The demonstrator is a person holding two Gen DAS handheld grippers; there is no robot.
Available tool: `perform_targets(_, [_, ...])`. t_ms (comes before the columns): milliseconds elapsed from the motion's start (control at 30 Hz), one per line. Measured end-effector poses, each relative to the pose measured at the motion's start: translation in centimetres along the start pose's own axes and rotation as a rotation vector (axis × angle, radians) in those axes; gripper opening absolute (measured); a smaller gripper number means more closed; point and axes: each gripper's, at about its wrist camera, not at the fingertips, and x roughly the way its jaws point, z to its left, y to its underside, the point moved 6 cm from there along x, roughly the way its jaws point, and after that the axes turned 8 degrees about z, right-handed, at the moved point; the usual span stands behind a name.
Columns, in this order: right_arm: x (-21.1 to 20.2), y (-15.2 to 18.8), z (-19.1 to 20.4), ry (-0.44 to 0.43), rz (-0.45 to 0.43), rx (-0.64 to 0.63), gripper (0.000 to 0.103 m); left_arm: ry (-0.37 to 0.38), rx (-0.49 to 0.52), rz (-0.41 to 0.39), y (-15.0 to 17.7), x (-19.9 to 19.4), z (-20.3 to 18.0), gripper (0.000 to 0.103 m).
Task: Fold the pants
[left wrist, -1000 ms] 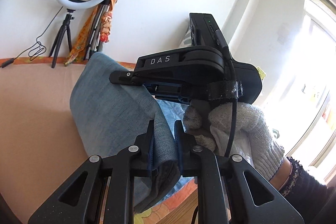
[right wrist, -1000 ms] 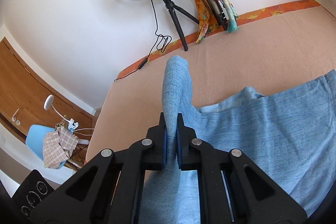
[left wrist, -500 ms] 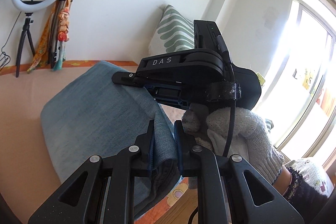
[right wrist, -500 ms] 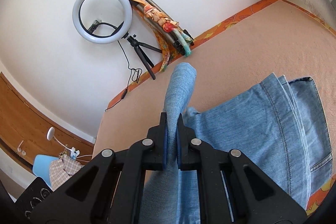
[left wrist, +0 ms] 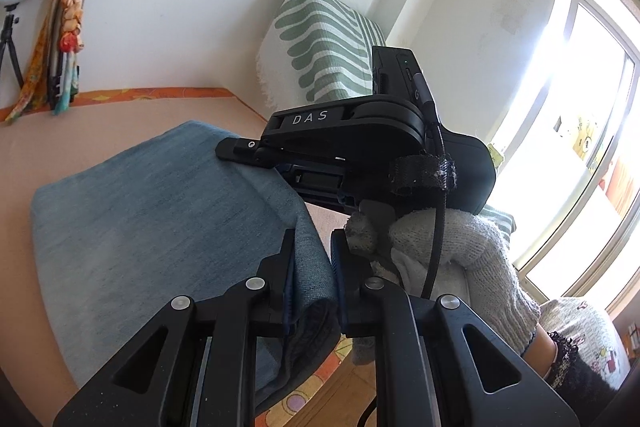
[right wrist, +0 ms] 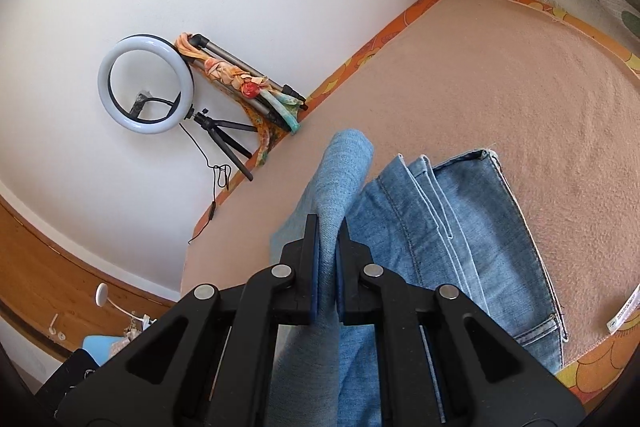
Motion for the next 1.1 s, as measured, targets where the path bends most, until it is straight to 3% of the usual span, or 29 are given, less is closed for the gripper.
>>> perform_targets(267, [1.2,0.0,-2.7,0.039,0.032,0.013,0.007,0.049,-0.051,0.095,0.4,2.0,0.8,0.016])
perform_targets(533, [0.9,0.6,-4.3,0.068,0.041,0.011,0.006,0.063,0.007,0.177,3.0,-0.4,1.1,0.044])
perform_targets(733, [0.5,1.3,-5.8,0.13,0.048,-0.009,0.006,-0.046,0.09,0.15,4.9,-3.7,3.0,0.044])
perform_targets(800, [0.5,1.6,-6.2,0.186,0.055,-0.034,0.006,-0.091,0.113,0.149,5.3,-4.0,3.8,0.044])
perform_targets(967, [0.6,2.3,-6.8,0.328,0.097,-0.113,0.008,-0.118,0.097,0.163,5.9,-3.8,5.3,0.044])
perform_targets(1100, [-1.2,2.2,-6.2,0.4,0.072,-0.152,0.015,-0.143,0.094,0.154,6.0,-3.9,5.7,0.044])
